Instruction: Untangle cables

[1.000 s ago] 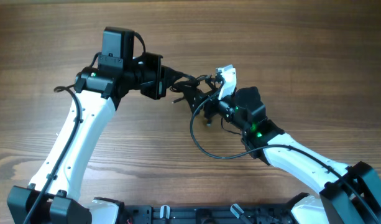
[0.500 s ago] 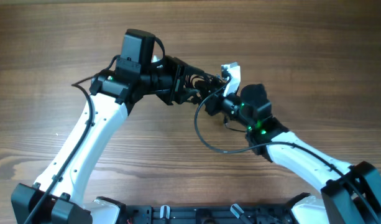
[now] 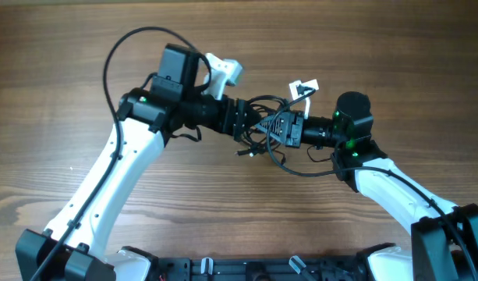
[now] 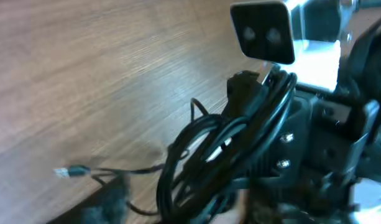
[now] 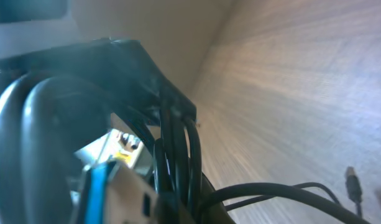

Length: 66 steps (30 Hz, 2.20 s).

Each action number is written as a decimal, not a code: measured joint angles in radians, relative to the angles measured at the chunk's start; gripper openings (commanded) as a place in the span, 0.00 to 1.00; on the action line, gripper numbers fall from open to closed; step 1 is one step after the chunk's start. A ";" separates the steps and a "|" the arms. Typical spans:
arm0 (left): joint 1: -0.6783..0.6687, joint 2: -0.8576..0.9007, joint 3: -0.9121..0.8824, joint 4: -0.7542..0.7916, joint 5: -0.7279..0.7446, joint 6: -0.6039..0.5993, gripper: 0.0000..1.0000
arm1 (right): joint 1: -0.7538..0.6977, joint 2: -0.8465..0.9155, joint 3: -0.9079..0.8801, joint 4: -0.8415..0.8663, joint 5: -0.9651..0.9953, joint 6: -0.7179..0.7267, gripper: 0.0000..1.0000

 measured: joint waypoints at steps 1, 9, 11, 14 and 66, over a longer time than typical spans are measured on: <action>-0.009 0.000 0.000 -0.002 -0.017 0.031 0.49 | 0.000 0.000 0.000 0.000 -0.010 0.004 0.07; -0.018 0.042 0.000 -0.015 -0.066 0.098 0.38 | 0.000 0.000 0.000 0.000 -0.108 0.029 0.13; -0.019 0.060 0.000 -0.015 -0.066 0.104 0.37 | 0.000 0.000 0.000 0.000 -0.113 0.031 0.13; -0.020 0.071 0.000 -0.016 -0.057 0.106 0.39 | 0.000 0.000 0.000 0.000 -0.118 0.031 0.14; 0.267 0.194 0.000 -0.007 0.037 -0.301 0.04 | 0.200 -0.003 0.000 -0.053 0.601 -0.159 0.46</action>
